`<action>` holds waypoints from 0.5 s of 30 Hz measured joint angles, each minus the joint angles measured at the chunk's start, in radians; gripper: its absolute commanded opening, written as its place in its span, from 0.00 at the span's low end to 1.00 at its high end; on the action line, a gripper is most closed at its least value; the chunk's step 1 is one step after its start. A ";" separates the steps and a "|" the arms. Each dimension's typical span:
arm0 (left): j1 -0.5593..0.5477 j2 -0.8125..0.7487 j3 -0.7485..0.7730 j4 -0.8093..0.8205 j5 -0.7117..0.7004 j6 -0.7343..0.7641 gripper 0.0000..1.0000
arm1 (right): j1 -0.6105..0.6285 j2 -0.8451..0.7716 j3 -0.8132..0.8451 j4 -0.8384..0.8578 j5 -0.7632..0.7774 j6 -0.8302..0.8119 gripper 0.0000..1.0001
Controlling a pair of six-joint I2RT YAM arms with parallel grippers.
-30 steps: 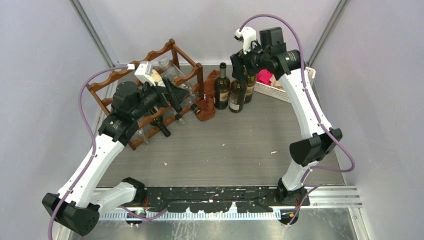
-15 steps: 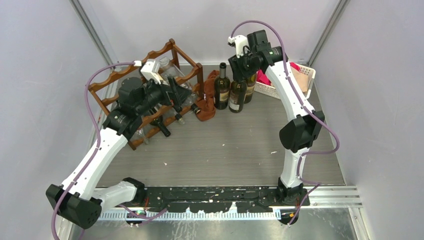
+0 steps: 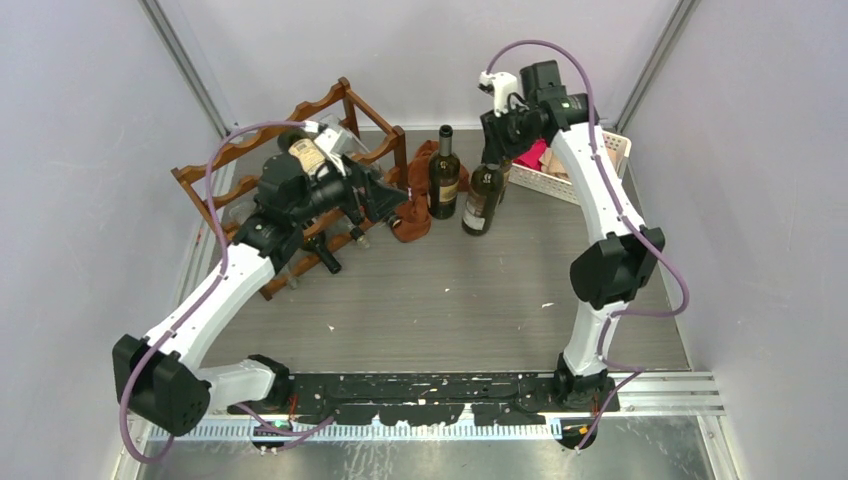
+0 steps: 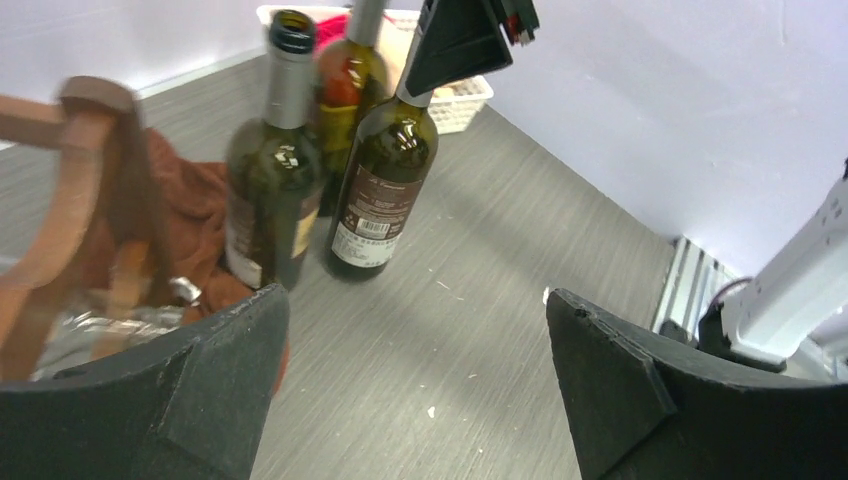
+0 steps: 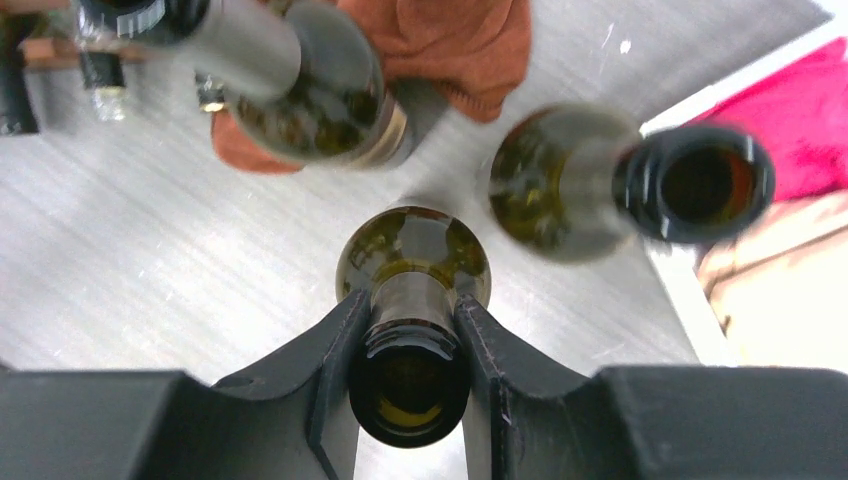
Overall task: Put the wine bottle on the wine rack
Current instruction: Pick up the wine bottle from the center of the board.
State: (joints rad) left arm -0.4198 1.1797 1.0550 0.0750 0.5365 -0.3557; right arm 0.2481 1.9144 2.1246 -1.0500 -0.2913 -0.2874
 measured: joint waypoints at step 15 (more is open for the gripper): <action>-0.267 0.151 -0.132 0.196 0.039 0.359 1.00 | -0.109 -0.589 -0.621 0.202 -0.425 0.239 0.02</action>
State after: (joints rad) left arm -0.6872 1.3312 0.9230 0.2707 0.5751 0.0029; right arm 0.1394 1.3258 1.5040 -0.8482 -0.7158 -0.0486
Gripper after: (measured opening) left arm 0.996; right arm 0.401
